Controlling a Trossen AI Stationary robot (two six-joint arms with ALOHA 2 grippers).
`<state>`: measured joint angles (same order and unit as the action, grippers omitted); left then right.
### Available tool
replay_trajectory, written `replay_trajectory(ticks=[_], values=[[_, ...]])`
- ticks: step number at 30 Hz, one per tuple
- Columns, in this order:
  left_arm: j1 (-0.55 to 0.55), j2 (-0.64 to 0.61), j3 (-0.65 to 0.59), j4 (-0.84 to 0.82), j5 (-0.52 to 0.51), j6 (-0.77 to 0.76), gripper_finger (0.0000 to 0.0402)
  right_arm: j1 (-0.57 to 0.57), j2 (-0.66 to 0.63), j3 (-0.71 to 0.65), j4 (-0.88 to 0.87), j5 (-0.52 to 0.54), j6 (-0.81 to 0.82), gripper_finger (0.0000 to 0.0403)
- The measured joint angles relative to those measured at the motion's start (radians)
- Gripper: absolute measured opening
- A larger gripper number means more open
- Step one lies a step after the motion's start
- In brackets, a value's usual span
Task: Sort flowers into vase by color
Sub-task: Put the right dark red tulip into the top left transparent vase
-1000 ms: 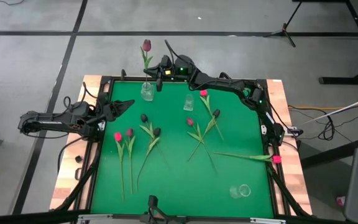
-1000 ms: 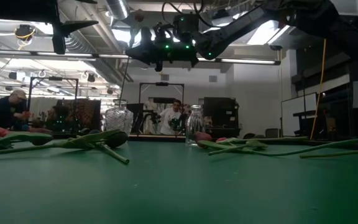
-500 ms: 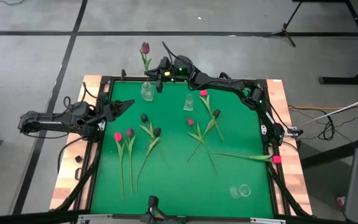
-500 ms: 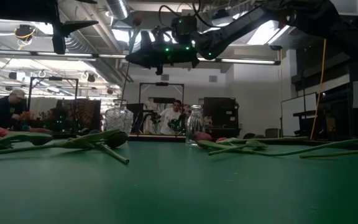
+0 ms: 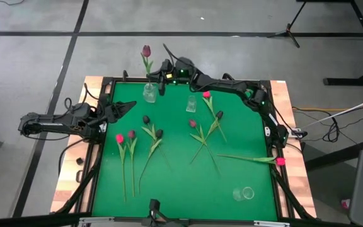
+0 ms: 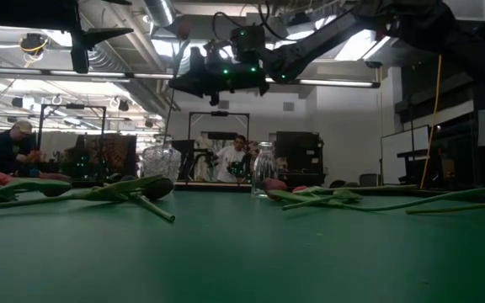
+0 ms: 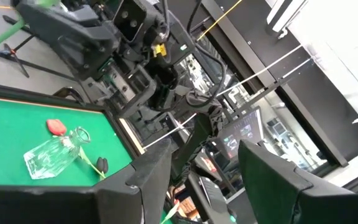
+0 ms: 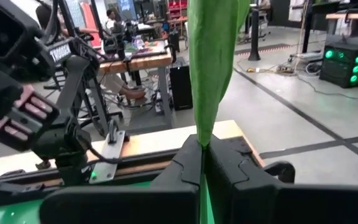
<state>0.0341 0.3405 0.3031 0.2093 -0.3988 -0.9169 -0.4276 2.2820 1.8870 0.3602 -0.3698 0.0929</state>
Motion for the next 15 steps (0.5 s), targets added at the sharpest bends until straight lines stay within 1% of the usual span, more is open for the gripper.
replay_trajectory(ticks=[11, 15], values=[[0.000, 0.000, 0.000, 0.000, -0.004, 0.000, 0.0183, 0.002, 0.000, 0.000, 0.004, -0.013, -0.005, 0.0007], [0.000, 0.000, 0.000, 0.000, -0.034, 0.001, 0.0183, 0.002, 0.000, 0.000, 0.010, -0.041, 0.015, 0.0007]])
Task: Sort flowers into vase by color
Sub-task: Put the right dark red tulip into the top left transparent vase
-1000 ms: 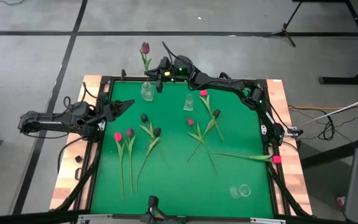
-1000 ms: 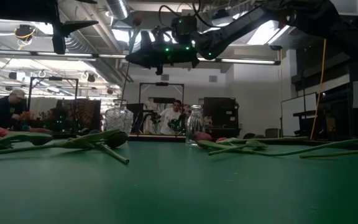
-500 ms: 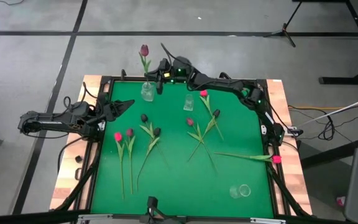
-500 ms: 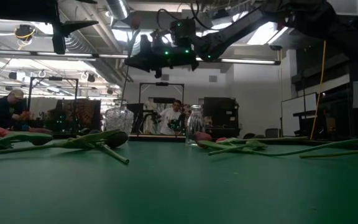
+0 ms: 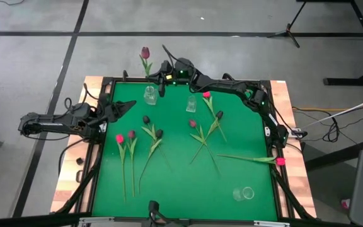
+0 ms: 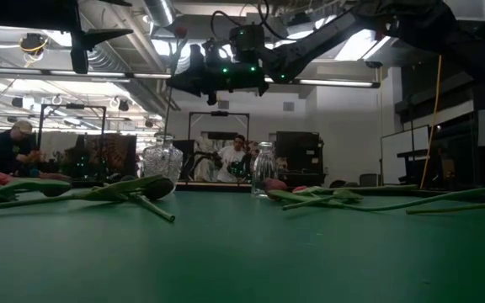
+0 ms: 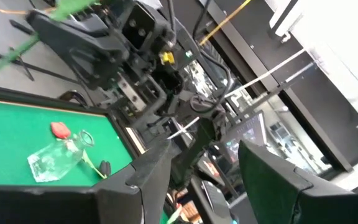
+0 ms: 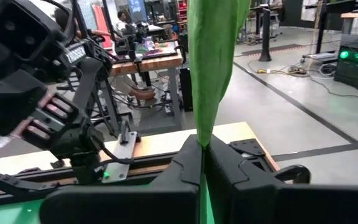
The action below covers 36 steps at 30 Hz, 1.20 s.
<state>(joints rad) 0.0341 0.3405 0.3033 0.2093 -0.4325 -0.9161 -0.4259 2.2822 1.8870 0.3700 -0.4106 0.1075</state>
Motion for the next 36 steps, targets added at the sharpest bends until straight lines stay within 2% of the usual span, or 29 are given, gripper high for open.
replay_trajectory(ticks=[5, 10, 16, 21, 25, 31, 36], values=[[0.003, 0.000, 0.000, -0.009, -0.057, 0.035, 0.0183, 0.000, 0.000, 0.000, 0.020, -0.032, 0.041, 0.0007], [0.026, 0.001, 0.001, -0.047, -0.059, 0.038, 0.0183, 0.000, 0.000, 0.020, 0.025, -0.073, 0.086, 0.0007], [0.066, 0.063, 0.018, -0.063, -0.058, 0.118, 0.0183, 0.000, 0.000, 0.095, -0.016, -0.110, 0.091, 0.0007], [0.115, 0.153, 0.096, -0.129, -0.056, 0.254, 0.0183, 0.000, -0.002, 0.153, -0.085, -0.116, 0.069, 0.0007], [0.176, 0.235, 0.217, -0.261, -0.053, 0.369, 0.0183, 0.000, -0.002, 0.206, -0.144, -0.176, 0.073, 0.0007], [0.248, 0.327, 0.323, -0.329, 0.032, 0.509, 0.0183, 0.000, -0.002, 0.325, -0.295, -0.254, 0.068, 0.0007], [0.312, 0.367, 0.335, -0.306, 0.176, 0.535, 0.0183, 0.000, -0.002, 0.384, -0.336, -0.330, 0.069, 0.0007]])
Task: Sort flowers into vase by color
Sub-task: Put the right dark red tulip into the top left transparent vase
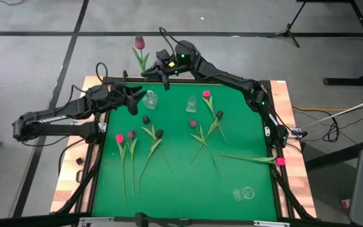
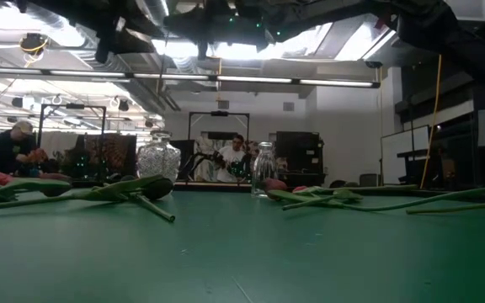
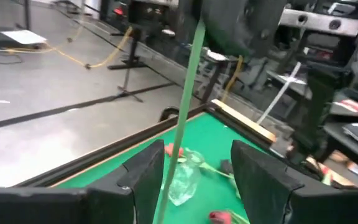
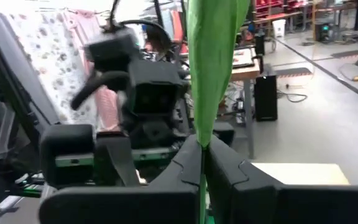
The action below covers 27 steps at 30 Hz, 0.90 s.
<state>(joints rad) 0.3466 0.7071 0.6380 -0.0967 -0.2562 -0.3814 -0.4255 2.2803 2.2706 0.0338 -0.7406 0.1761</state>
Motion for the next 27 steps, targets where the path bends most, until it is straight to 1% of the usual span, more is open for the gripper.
replay_trajectory(ticks=[3, 6, 9, 12, 14, 19, 23, 27], values=[[0.033, 0.008, 0.000, 0.057, 0.064, 0.001, 0.0183, 0.000, 0.000, 0.005, -0.013, -0.018, 0.000, 0.0007], [0.064, 0.013, 0.001, 0.109, 0.092, 0.019, 0.0183, 0.001, 0.000, 0.006, -0.016, -0.031, 0.000, 0.0007], [0.095, 0.021, 0.001, 0.116, 0.110, 0.026, 0.0183, 0.005, 0.000, 0.006, -0.017, -0.031, 0.000, 0.0007], [0.122, 0.042, 0.001, 0.126, 0.170, 0.026, 0.0183, 0.009, 0.000, 0.006, -0.016, -0.042, 0.000, 0.0007], [0.133, 0.062, 0.001, 0.165, 0.195, 0.025, 0.0183, 0.014, 0.000, 0.006, -0.017, -0.058, 0.002, 0.0007], [0.142, 0.110, 0.001, 0.211, 0.205, 0.025, 0.0182, 0.028, 0.000, 0.006, -0.029, -0.064, -0.001, 0.0007], [0.142, 0.118, 0.001, 0.218, 0.223, 0.019, 0.0164, 0.027, 0.000, 0.006, -0.031, -0.064, -0.004, 0.0007], [0.142, 0.114, 0.001, 0.217, 0.225, 0.005, 0.0127, 0.020, 0.000, 0.006, -0.033, -0.063, -0.009, 0.0007]])
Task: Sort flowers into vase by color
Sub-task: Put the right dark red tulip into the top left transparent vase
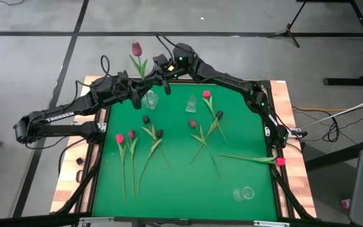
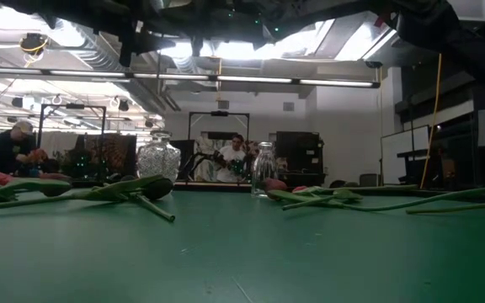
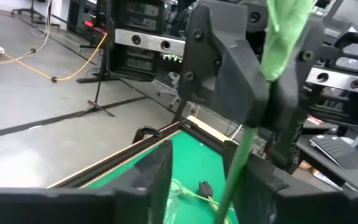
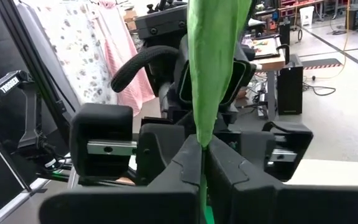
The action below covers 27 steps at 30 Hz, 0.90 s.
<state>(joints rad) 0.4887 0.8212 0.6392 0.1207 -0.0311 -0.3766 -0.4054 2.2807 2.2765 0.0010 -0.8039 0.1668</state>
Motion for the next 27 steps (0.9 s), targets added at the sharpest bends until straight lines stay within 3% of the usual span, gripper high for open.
replay_trajectory(ticks=[13, 27], values=[[0.000, -0.043, 0.000, -0.006, -0.049, -0.005, 0.0009, -0.021, 0.000, 0.000, -0.011, 0.008, -0.015, 0.0007], [0.000, -0.042, 0.000, -0.007, -0.053, 0.021, 0.0013, -0.020, 0.001, 0.000, -0.012, 0.006, -0.016, 0.0007]])
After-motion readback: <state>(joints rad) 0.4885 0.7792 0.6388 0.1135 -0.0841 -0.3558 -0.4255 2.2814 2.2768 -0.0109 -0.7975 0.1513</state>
